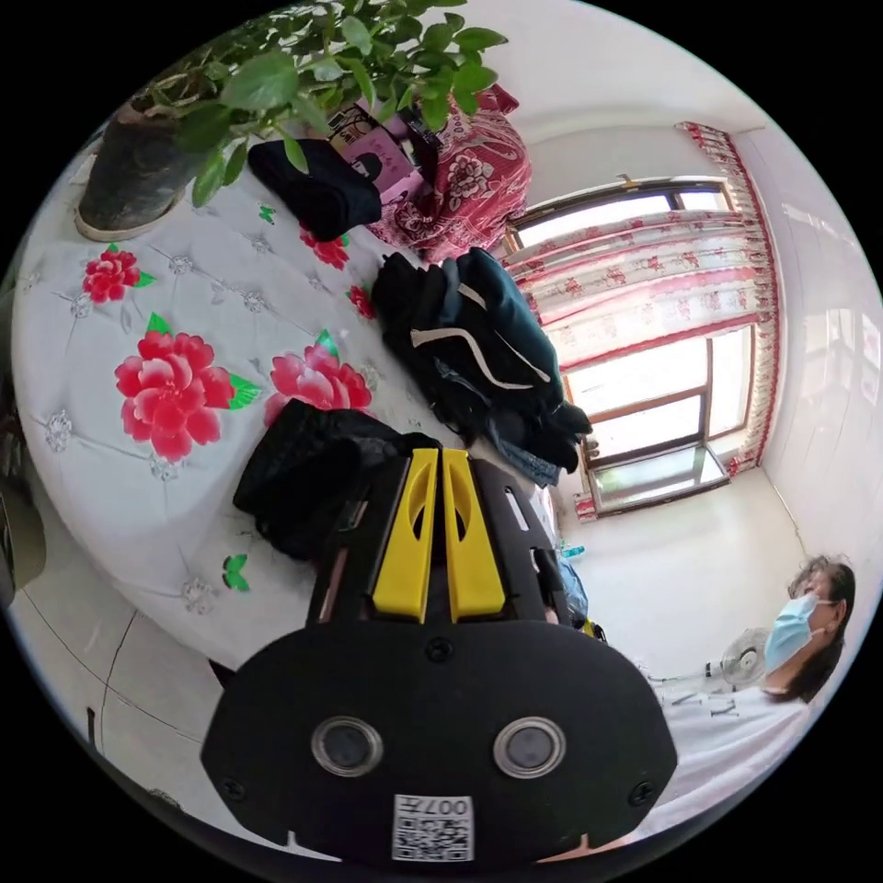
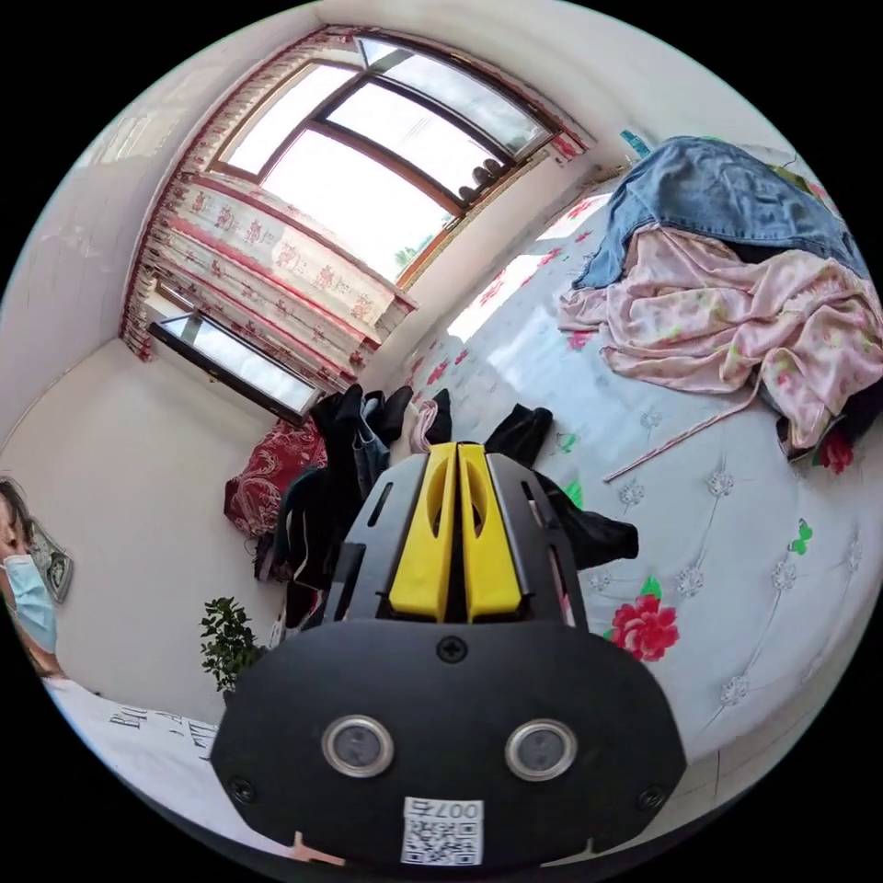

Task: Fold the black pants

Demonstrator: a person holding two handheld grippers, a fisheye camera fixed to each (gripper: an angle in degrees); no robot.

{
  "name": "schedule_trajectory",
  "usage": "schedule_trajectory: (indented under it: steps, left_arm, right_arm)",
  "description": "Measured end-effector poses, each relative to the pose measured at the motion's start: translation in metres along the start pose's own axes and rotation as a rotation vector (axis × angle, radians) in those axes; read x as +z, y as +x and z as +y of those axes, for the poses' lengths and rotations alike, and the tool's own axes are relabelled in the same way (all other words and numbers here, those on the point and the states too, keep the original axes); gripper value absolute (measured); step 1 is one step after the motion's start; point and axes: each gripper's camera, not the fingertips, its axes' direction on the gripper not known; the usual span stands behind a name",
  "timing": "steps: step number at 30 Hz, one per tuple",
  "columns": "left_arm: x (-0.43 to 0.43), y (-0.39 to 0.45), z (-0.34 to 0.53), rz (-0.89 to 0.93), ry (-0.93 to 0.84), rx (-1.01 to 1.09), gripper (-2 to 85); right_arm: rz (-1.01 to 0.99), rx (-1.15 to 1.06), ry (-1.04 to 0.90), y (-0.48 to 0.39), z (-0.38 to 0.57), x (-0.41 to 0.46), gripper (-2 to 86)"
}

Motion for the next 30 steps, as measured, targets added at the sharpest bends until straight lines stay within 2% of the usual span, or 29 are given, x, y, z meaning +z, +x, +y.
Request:
schedule_trajectory:
  steps: [5, 7, 10, 15, 18, 23, 27, 29, 30]
  left_arm:
    - [0.114, 0.0, -0.08, -0.183, -0.028, -0.12, 3.4]
    - [0.163, 0.001, -0.103, -0.294, -0.074, -0.147, 6.1]
    - [0.192, 0.012, -0.113, -0.376, -0.096, -0.088, 7.7]
    - [0.182, 0.035, -0.073, -0.49, -0.093, 0.082, 8.1]
    - [0.163, 0.036, -0.026, -0.608, -0.055, 0.046, 8.7]
    - [0.148, 0.04, 0.032, -0.741, 0.106, -0.081, 11.7]
    - [0.185, 0.026, 0.031, -0.73, 0.069, -0.15, 12.5]
    - [0.203, 0.006, 0.019, -0.761, 0.022, -0.202, 11.5]
    - [0.204, 0.007, 0.011, -0.82, 0.034, -0.162, 10.4]
  right_arm:
    - [0.098, -0.098, -0.138, -0.056, -0.082, 0.185, 4.4]
    - [0.208, -0.131, -0.254, -0.063, -0.103, 0.28, 6.9]
    - [0.316, -0.126, -0.374, -0.044, -0.103, 0.343, 8.1]
    - [0.395, -0.054, -0.311, 0.027, -0.085, 0.339, 8.5]
    - [0.432, 0.004, -0.33, 0.08, -0.082, 0.334, 9.1]
    - [0.264, 0.093, -0.327, 0.134, -0.093, 0.351, 8.1]
    - [0.201, 0.259, -0.319, 0.168, -0.105, 0.367, 2.8]
    - [0.113, 0.345, -0.291, 0.184, -0.112, 0.349, 1.5]
    - [0.087, 0.361, -0.248, 0.19, -0.12, 0.324, 1.0]
